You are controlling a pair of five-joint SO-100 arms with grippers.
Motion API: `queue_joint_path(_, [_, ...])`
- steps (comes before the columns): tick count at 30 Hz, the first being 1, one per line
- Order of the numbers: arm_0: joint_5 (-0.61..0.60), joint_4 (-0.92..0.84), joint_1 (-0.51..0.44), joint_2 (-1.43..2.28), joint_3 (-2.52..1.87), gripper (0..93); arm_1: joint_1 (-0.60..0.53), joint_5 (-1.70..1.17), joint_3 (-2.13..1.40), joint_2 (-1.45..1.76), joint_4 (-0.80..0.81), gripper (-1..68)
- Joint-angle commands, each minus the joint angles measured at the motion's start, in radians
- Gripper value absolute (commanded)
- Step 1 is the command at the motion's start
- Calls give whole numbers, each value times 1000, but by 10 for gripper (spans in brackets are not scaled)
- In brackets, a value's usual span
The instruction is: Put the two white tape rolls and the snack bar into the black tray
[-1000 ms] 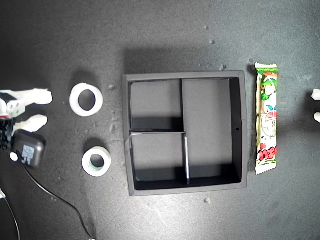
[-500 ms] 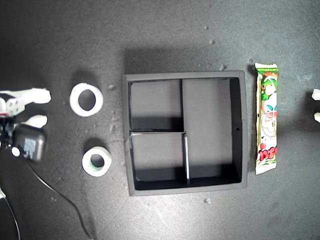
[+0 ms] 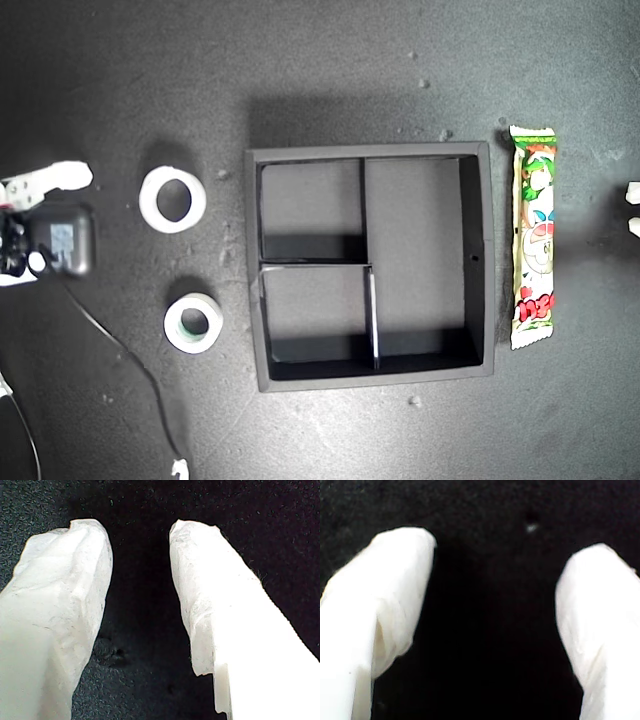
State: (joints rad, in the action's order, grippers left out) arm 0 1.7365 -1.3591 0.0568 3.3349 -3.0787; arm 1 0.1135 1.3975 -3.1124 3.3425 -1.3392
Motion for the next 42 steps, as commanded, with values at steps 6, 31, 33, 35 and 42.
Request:
queue_joint_path(6, [-28, -31, 43, 52, -60, 208, 28, -38, -11, 6, 0, 52])
queue_joint_path(31, [-183, 138, 67, 51, -60, 0, 204, -34, -12, 6, 321, -4])
queue_joint_path(33, [-216, 178, 84, 51, -54, 0, 258, -126, -12, 6, 460, -5])
queue_joint_path(35, [-301, 287, 66, 51, -26, 0, 307, -209, -11, 6, 620, -5])
queue_joint_path(42, [-629, 543, 186, 44, 183, 0, 328, -394, 199, -11, 730, -5])
